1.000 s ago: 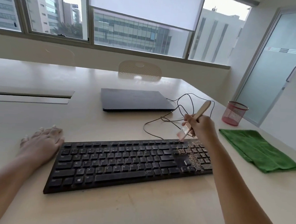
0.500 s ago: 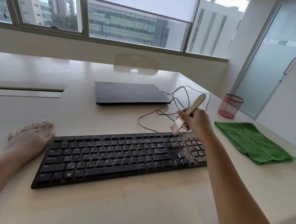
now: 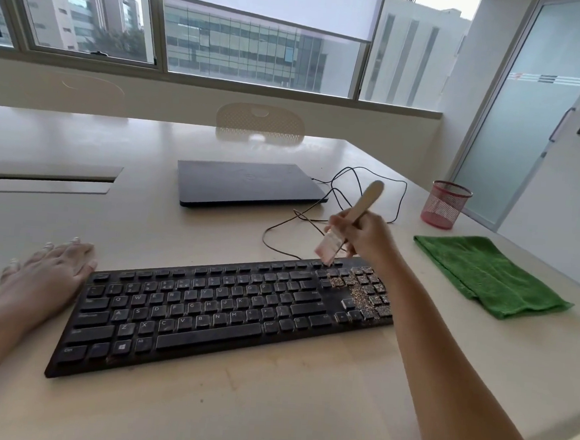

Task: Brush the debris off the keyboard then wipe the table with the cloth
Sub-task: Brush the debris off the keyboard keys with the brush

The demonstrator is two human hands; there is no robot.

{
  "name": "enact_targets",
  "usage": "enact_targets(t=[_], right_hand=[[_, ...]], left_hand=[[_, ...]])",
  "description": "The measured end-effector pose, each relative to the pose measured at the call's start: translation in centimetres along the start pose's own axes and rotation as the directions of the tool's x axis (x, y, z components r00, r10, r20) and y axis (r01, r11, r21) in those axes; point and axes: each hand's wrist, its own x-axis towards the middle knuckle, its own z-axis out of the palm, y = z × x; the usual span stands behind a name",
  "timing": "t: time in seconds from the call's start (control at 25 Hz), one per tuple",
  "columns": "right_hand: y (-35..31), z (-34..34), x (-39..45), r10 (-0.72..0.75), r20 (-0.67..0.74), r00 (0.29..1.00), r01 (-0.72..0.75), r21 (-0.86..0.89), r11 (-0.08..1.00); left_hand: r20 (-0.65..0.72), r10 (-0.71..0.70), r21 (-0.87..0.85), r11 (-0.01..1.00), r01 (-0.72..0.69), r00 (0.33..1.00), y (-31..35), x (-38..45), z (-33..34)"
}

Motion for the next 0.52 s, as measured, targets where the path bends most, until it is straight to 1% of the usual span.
enact_targets(t=[0.04, 0.08, 0.12, 0.2, 0.24, 0.28, 0.32, 0.36, 0.4, 0.48, 0.52], right_hand=[[-0.2, 0.5, 0.0, -0.021, 0.029, 0.999, 0.021, -0.015, 1.0], [0.1, 0.6, 0.0, -0.018, 0.013, 1.0, 0.019, -0.055, 0.998], [0.6, 0.3, 0.1, 0.012, -0.023, 1.0, -0.015, -0.103, 0.995], [2.2, -1.5, 0.2, 0.122, -0.119, 0.985, -0.141, -0.171, 0.975], [3.0, -2.5, 0.2, 0.17, -0.18, 0.969, -0.201, -0.174, 0.964], [3.6, -3.2, 0.2, 0.191, -0.242, 0.951, -0.232, -0.153, 0.961], [3.8, -3.6, 0.2, 0.184, -0.292, 0.939, -0.227, -0.121, 0.966], [3.4, -3.4, 0.3, 0.158, -0.305, 0.939, -0.193, -0.088, 0.977], [2.7, -2.9, 0.2, 0.121, -0.271, 0.955, -0.142, -0.06, 0.988], [0.8, -1.2, -0.1, 0.018, -0.113, 0.993, -0.024, -0.048, 0.999], [0.0, -0.5, -0.3, -0.015, -0.029, 0.999, 0.013, -0.048, 0.999]], left_hand=[[-0.001, 0.002, 0.0, 1.0, -0.002, 1.0, -0.1, 0.2, 0.1], [-0.002, -0.001, 0.0, 1.0, 0.001, 1.0, -0.1, 0.1, 0.0], [0.0, -0.001, -0.003, 1.0, 0.001, 1.0, 0.0, 0.1, 0.0], [-0.002, -0.009, -0.009, 1.0, 0.009, 1.0, 0.4, -0.2, -0.1], [-0.01, -0.013, -0.015, 1.0, 0.013, 1.0, 0.5, -0.3, -0.2], [-0.02, -0.013, -0.017, 1.0, 0.013, 1.0, 0.6, -0.4, -0.2], [-0.026, -0.014, -0.019, 1.0, 0.014, 1.0, 0.8, -0.5, -0.3], [-0.031, -0.008, -0.019, 1.0, 0.007, 0.999, 0.8, -0.5, -0.3], [-0.029, -0.003, -0.015, 1.0, 0.003, 1.0, 0.9, -0.5, -0.4], [-0.033, -0.004, -0.01, 1.0, 0.004, 0.999, 1.1, -0.6, -0.6], [-0.038, -0.005, -0.015, 1.0, 0.004, 0.999, 1.1, -0.7, -0.7]])
